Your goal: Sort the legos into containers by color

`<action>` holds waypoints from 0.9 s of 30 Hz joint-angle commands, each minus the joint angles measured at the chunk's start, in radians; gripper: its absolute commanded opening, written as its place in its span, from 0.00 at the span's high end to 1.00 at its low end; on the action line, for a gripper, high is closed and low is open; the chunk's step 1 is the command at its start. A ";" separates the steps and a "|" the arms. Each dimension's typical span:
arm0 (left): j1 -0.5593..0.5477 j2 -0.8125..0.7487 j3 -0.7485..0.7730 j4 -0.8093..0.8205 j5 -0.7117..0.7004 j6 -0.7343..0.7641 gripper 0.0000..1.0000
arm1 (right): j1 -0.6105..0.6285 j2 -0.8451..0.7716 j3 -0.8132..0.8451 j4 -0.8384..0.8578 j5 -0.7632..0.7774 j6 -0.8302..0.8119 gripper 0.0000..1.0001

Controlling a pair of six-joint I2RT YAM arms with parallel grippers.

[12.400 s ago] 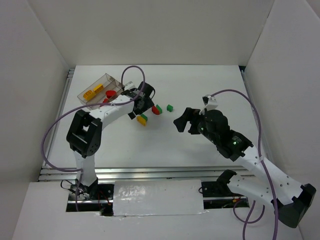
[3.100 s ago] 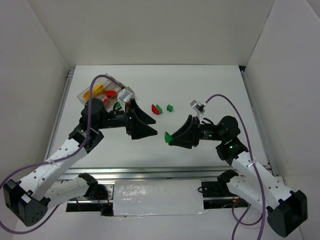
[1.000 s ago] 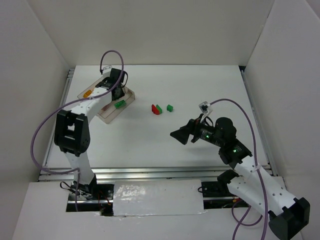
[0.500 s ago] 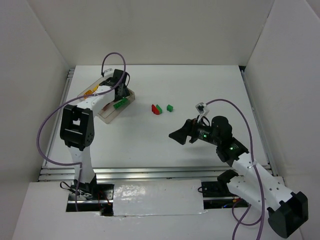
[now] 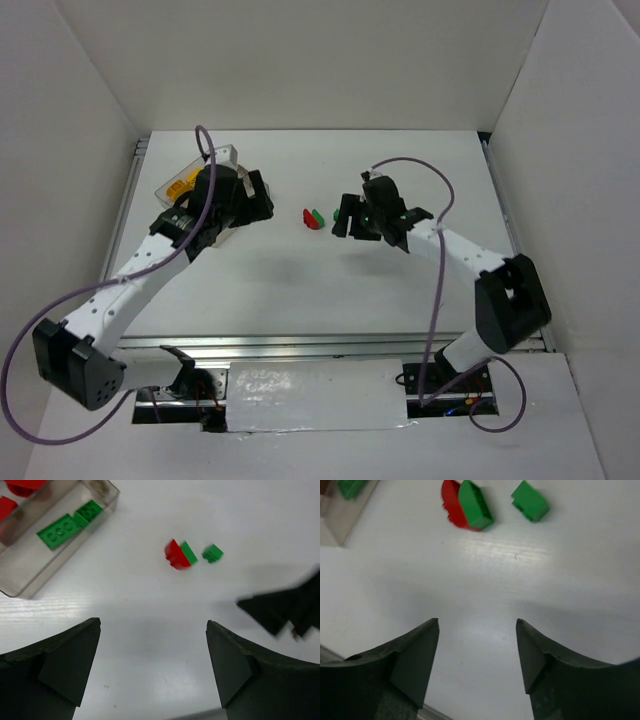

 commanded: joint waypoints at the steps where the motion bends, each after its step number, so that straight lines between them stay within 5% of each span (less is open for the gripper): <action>1: -0.060 -0.102 -0.074 -0.058 0.121 0.090 0.01 | -0.029 0.153 0.164 -0.107 0.153 -0.052 0.33; 8: -0.091 -0.370 -0.158 -0.173 0.220 0.182 0.01 | -0.045 0.444 0.500 -0.229 0.144 -0.208 0.38; 13: -0.089 -0.501 -0.244 -0.155 0.326 0.271 0.00 | -0.051 0.546 0.597 -0.239 0.136 -0.294 0.38; 27: -0.079 -0.507 -0.318 -0.103 0.408 0.299 0.00 | -0.063 0.716 0.721 -0.294 0.029 -0.377 0.47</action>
